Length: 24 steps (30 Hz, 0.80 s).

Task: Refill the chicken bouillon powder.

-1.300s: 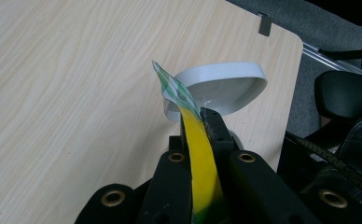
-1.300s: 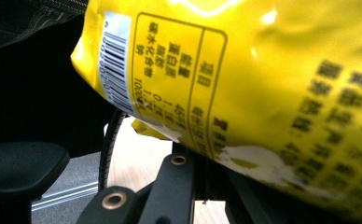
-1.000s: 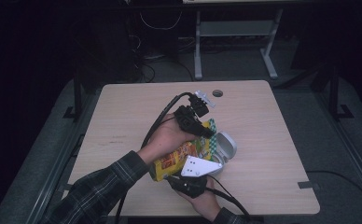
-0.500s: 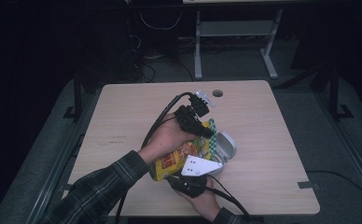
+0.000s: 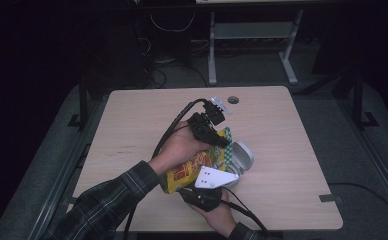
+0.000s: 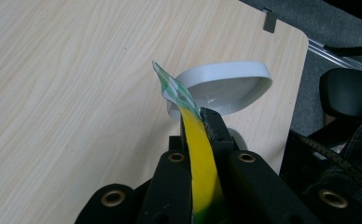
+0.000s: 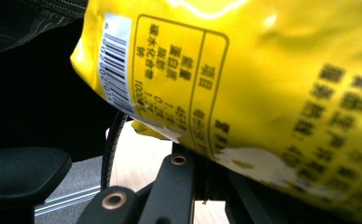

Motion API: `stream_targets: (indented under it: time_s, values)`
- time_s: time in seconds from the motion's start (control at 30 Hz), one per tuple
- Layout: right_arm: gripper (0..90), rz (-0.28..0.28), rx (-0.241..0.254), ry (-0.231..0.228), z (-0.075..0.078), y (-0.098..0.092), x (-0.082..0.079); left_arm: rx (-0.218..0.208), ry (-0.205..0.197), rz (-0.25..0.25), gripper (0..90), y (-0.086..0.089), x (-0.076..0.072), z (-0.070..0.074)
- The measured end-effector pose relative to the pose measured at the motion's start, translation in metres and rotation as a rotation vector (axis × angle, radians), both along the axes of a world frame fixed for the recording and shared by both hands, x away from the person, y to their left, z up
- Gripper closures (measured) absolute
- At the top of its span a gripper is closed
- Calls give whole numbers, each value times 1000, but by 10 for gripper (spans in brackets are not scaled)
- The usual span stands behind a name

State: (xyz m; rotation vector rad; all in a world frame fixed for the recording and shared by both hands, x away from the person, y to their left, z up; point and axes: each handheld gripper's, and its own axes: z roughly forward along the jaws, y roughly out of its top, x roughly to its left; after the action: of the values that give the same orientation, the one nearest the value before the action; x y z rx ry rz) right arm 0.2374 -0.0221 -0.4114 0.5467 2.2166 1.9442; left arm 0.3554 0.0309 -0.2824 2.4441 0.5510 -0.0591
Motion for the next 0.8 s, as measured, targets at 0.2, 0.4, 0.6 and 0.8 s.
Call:
stream_targets:
  time_s: [0.2,0.4,0.6,0.8]
  values:
    - [900,-2,2,0,1,-1,0,6,-2,-1,895,-1,0,1]
    - [900,-3,4,1,1,-1,1,6,-1,0,895,-1,1,1]
    - [900,0,6,2,1,0,1,8,-1,4,895,-1,1,1]
    - [900,7,5,-1,1,0,4,10,-4,7,895,0,3,1]
